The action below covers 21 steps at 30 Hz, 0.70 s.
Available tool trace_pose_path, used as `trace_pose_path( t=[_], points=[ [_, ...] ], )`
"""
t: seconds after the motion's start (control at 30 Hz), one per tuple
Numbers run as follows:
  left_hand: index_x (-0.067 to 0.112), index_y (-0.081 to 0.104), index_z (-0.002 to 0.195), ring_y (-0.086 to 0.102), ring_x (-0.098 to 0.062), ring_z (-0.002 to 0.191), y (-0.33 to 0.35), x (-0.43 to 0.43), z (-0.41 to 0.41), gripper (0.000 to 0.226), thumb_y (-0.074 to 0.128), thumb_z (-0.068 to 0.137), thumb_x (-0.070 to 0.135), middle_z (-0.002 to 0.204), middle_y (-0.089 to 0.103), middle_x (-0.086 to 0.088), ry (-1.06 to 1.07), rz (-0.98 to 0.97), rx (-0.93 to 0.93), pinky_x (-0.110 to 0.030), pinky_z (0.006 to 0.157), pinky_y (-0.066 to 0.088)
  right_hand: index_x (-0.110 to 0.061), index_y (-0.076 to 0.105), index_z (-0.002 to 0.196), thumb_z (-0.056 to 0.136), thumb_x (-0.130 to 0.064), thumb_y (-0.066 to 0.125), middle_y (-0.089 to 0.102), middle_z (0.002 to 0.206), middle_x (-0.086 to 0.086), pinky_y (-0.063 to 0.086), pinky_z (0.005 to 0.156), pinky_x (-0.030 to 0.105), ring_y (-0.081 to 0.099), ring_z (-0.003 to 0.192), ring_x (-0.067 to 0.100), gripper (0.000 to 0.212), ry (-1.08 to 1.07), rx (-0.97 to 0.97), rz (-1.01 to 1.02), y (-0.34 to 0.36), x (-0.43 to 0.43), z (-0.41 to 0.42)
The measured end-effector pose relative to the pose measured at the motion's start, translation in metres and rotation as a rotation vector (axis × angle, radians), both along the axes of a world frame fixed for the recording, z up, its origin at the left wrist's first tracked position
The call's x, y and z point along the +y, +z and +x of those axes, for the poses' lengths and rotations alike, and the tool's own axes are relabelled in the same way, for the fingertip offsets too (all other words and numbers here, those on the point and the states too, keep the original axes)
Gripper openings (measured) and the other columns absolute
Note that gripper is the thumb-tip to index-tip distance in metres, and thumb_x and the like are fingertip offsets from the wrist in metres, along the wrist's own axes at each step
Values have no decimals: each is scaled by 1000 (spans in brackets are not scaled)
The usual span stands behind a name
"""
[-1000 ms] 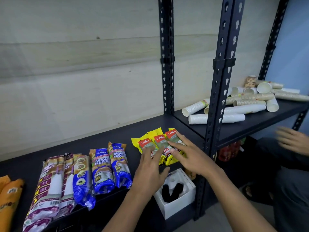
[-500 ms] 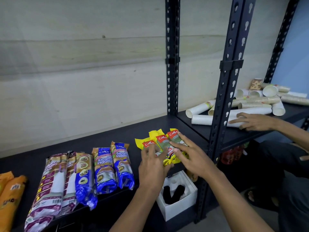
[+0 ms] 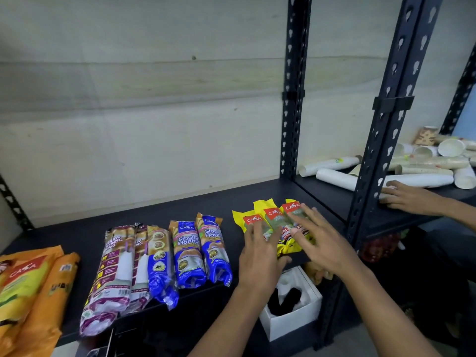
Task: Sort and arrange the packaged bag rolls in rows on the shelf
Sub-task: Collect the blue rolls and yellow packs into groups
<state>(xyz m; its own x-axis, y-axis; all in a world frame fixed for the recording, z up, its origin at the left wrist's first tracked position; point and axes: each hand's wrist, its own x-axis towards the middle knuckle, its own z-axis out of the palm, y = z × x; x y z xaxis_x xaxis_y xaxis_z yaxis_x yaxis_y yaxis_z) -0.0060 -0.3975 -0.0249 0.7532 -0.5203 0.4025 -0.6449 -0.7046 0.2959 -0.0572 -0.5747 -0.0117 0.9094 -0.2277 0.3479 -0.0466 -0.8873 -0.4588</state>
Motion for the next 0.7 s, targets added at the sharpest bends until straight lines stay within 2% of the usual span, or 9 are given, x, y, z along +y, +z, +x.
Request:
trace_pose_path(
  t=[0.07,0.1,0.2,0.3,0.37,0.47,0.57,0.63,0.7],
  points=[
    [37,30,147,20,-27,145,8,9,-7,78,73,82,47,149,21,-3,-41,-64,14,-46,93,54,-54,42,140,96,-66,34,15,162,-25,34,111,46,-1,149,-4,47,-38,-114,13,7,7,0],
    [39,28,148,21,-24,145,15,18,-14,79,72,83,46,150,20,-2,-66,-104,0,-43,95,54,-47,50,137,97,-60,38,25,159,-22,35,111,44,5,149,-4,43,-58,-187,47,11,14,0],
    [38,28,149,28,-13,139,34,60,-35,73,67,88,44,149,22,7,-138,-188,-88,-28,93,51,-35,63,125,97,-43,53,52,135,-17,45,103,41,40,136,3,31,-42,-356,127,22,43,4],
    [38,26,152,29,-6,138,41,115,-38,73,62,89,49,148,24,13,-131,-183,-158,-22,95,46,-31,66,121,94,-36,61,60,119,-14,49,95,34,55,112,5,28,96,-342,171,25,83,9],
    [35,25,153,28,-10,140,41,149,-28,78,61,86,53,151,25,10,-101,-111,-147,-29,105,42,-32,63,125,91,-40,62,61,117,-13,49,94,33,56,109,3,36,195,-253,221,24,112,12],
    [31,21,155,26,-20,143,40,184,-7,89,58,80,62,155,22,4,-27,107,-73,-38,113,33,-37,47,143,89,-51,61,50,134,-12,44,103,29,49,122,2,57,306,-11,271,16,147,16],
    [30,17,156,16,-22,149,38,198,10,90,54,81,64,162,14,1,11,306,-37,-43,120,15,-38,25,154,86,-57,63,21,154,-17,36,110,25,34,137,0,80,394,188,219,8,167,18],
    [33,16,156,11,-18,151,38,200,17,84,54,86,59,164,9,3,25,394,1,-47,121,4,-40,15,156,85,-53,66,7,157,-23,38,110,26,32,139,1,88,413,250,203,3,172,19],
    [32,19,155,15,-19,151,38,197,20,77,55,91,52,164,15,3,30,393,3,-48,121,2,-40,18,155,88,-44,68,9,155,-23,41,107,27,35,138,3,84,380,211,174,0,174,19]
  ],
)
